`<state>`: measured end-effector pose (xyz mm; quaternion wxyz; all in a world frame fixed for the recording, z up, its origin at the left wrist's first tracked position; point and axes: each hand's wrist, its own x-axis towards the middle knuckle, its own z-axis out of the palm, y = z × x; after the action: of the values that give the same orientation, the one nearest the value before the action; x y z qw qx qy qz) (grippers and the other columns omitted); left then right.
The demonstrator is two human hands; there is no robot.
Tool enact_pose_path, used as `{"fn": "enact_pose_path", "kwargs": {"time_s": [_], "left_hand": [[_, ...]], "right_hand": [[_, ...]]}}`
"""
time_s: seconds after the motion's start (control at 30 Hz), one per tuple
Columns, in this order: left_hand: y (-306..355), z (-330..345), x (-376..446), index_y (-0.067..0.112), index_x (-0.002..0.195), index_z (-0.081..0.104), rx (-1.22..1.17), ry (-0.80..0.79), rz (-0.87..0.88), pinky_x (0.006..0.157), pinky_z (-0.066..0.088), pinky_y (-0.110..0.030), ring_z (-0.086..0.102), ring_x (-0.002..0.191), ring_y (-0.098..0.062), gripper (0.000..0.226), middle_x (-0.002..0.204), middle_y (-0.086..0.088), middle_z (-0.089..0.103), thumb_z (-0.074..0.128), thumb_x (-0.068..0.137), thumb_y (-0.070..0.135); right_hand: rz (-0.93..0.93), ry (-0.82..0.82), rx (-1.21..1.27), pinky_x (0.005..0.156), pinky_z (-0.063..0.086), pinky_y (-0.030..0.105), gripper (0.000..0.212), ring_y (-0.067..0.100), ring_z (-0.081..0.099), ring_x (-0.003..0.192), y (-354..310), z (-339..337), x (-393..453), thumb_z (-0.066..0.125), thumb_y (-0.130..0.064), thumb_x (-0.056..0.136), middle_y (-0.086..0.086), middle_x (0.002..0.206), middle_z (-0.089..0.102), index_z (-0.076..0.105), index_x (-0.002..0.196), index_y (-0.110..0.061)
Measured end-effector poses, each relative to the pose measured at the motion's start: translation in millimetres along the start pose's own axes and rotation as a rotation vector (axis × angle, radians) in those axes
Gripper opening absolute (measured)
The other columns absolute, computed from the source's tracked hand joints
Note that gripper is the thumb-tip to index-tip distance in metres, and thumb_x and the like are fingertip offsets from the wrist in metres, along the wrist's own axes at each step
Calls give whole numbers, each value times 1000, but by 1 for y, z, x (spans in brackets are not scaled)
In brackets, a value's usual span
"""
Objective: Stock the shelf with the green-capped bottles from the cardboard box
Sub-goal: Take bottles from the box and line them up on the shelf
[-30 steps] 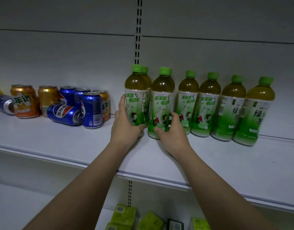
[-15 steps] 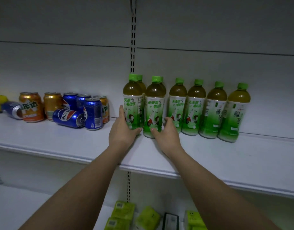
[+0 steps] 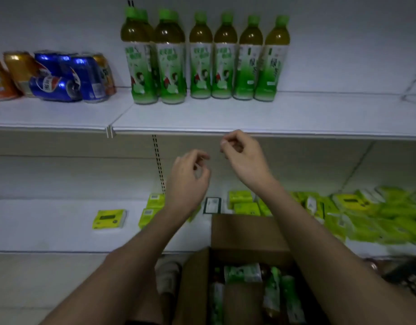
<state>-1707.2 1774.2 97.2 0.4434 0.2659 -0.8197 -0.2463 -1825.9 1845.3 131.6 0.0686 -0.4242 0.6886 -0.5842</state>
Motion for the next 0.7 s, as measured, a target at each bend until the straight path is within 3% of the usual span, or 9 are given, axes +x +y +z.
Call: {"fn": "enact_pose_path", "kwargs": {"time_s": [0.1,0.2,0.3,0.4,0.5,0.63,0.7], "left_hand": [[-18,46,-53,18,99,65,7,-229,-216,68,42,-27,58,78,-19,18,83,4,63,54,85,16],[-58,87,-118,14,103,63,118,-514,-377,79,53,-38,65,90,-27,28,97,-8,69,48,86,30],[-97,113,-183,16,100,62,305,-845,-358,84,53,-43,62,98,-33,39,108,-10,64,40,76,38],[-106,120,-201,16,111,61,366,-1080,-357,89,51,-41,61,104,-28,32,117,-7,62,53,85,33],[-109,132,-198,9,118,58,312,-1121,-406,85,46,-33,58,107,-28,34,116,-11,61,54,90,27],[-105,156,-205,11,123,52,162,-1110,-700,75,42,-29,55,93,-21,33,109,-7,57,51,93,25],[-105,170,-216,8,126,49,89,-1025,-845,77,43,-31,57,101,-25,37,117,-10,58,52,92,24]], "right_hand": [[175,-100,-138,74,49,40,7,20,57,73,59,-4,-42,59,-22,87,6,77,63,63,84,-16],[326,-200,-236,70,43,35,9,17,54,71,124,-12,-95,59,-16,88,3,74,60,58,79,-15],[551,-364,-323,68,37,29,21,9,51,64,194,-27,-157,57,-17,94,-6,65,53,55,73,-15],[795,-530,-388,77,45,36,22,19,56,77,245,-42,-212,52,-24,95,-1,72,56,58,75,-19],[911,-596,-464,83,48,34,22,29,63,97,274,-44,-239,50,-29,94,11,97,68,66,94,-13],[981,-620,-513,91,51,39,27,30,62,103,298,-36,-243,50,-33,90,11,110,67,65,104,-15],[993,-617,-480,93,49,38,32,30,61,109,306,-30,-244,50,-34,91,11,115,66,65,110,-14]]}}
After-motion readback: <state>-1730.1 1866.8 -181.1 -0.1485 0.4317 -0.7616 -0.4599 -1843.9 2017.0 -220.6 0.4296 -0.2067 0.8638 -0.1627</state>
